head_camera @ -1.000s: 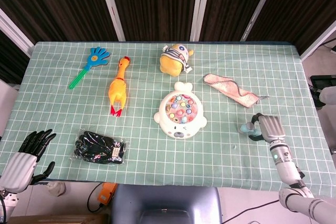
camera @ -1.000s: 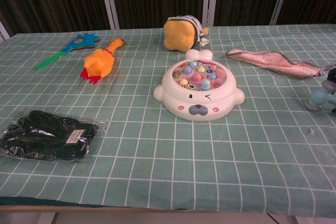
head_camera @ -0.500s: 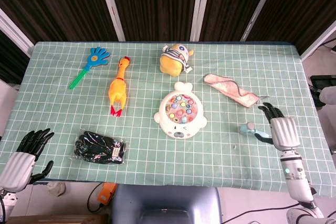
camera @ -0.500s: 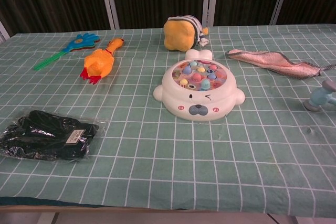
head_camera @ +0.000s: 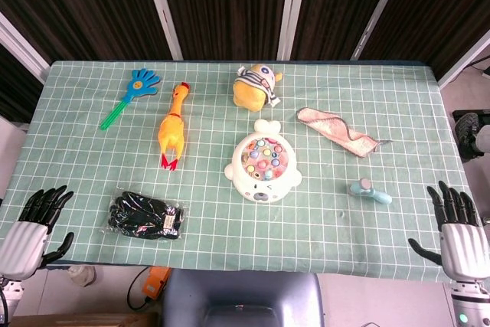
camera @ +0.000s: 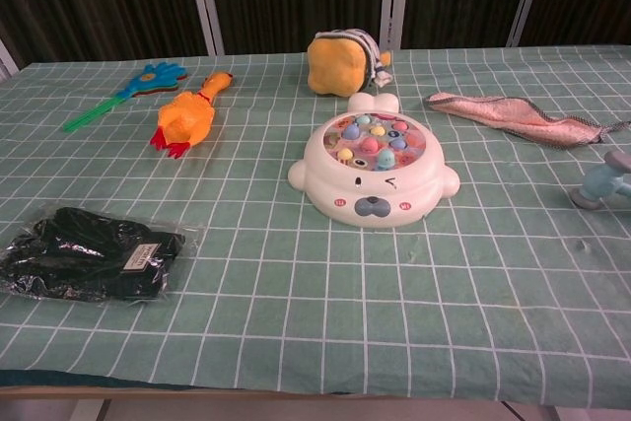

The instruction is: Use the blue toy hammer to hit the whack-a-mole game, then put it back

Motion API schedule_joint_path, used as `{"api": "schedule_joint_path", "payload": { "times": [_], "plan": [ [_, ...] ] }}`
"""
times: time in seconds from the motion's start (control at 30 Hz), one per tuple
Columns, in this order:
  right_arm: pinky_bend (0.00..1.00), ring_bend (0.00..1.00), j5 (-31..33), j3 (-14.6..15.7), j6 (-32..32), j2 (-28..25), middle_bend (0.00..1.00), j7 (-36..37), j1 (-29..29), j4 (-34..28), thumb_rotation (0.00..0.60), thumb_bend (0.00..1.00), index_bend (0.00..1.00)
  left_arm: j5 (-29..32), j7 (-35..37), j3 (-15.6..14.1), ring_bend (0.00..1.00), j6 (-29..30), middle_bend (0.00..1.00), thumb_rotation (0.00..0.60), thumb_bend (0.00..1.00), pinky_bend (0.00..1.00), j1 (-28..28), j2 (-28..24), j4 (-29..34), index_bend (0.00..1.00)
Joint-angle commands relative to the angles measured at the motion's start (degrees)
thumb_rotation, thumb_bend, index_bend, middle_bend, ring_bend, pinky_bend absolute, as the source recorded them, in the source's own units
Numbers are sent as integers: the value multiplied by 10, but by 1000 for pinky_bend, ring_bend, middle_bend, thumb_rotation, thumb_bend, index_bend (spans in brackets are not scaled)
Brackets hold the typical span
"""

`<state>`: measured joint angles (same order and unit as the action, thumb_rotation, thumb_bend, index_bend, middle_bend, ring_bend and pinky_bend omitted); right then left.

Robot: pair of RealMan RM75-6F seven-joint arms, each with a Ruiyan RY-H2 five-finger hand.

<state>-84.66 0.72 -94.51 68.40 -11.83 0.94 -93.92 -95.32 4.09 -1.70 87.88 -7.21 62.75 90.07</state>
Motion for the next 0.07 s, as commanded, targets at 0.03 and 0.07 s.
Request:
{"api": "schedule_joint_path", "payload": {
  "times": [0.03,0.07],
  "plan": [
    [87,0,-6,2,9,-3,0,-5,0,1,600,135,0,-1,-2,0,0,5,13,600,400,0,3,-1,1,0],
    [87,0,-6,1,12,-3,0,-6,-1,0,600,135,0,-3,-1,0,0,7,13,600,400,0,4,-1,2,0]
  ]
}}
